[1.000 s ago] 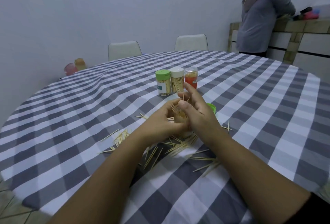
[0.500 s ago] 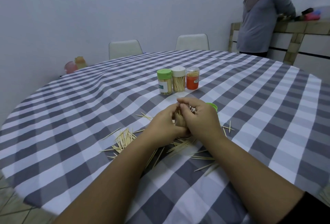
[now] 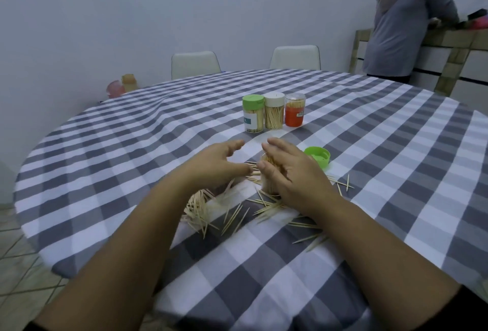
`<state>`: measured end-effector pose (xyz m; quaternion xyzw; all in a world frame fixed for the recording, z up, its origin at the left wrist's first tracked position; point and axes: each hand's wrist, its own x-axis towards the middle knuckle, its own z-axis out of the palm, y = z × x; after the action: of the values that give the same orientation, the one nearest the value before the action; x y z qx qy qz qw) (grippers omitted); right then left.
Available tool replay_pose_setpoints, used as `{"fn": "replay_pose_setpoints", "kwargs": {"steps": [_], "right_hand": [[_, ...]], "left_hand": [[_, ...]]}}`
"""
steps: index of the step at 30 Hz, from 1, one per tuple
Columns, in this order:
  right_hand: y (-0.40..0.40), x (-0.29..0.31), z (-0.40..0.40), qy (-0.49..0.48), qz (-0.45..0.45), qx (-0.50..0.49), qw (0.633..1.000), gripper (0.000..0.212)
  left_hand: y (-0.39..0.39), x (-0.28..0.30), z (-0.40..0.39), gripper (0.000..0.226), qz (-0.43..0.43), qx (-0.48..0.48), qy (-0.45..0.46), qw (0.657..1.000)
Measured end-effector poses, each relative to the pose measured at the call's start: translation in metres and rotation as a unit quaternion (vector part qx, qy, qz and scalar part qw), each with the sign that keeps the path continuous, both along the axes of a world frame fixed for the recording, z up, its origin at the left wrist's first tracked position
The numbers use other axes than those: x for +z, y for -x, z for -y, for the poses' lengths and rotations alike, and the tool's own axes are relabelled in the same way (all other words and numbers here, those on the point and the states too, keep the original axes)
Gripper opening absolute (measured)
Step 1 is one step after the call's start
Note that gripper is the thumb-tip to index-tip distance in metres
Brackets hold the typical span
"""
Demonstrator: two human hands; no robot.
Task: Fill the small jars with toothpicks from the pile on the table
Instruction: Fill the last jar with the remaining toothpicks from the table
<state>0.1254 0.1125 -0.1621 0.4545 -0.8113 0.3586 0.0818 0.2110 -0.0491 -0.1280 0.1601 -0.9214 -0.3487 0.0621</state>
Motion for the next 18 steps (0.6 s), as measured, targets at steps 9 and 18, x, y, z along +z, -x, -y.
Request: {"fn": "replay_pose_setpoints", "kwargs": {"steps": [9, 18], "right_hand": [[-0.005, -0.004, 0.000, 0.014, 0.037, 0.035, 0.999, 0.068], [-0.004, -0.007, 0.000, 0.027, 0.024, 0.031, 0.999, 0.066]], "left_hand": [[-0.038, -0.004, 0.054, 0.031, 0.177, 0.186, 0.160, 0.953], [-0.045, -0.002, 0.033, 0.023, 0.128, 0.085, 0.071, 0.986]]}}
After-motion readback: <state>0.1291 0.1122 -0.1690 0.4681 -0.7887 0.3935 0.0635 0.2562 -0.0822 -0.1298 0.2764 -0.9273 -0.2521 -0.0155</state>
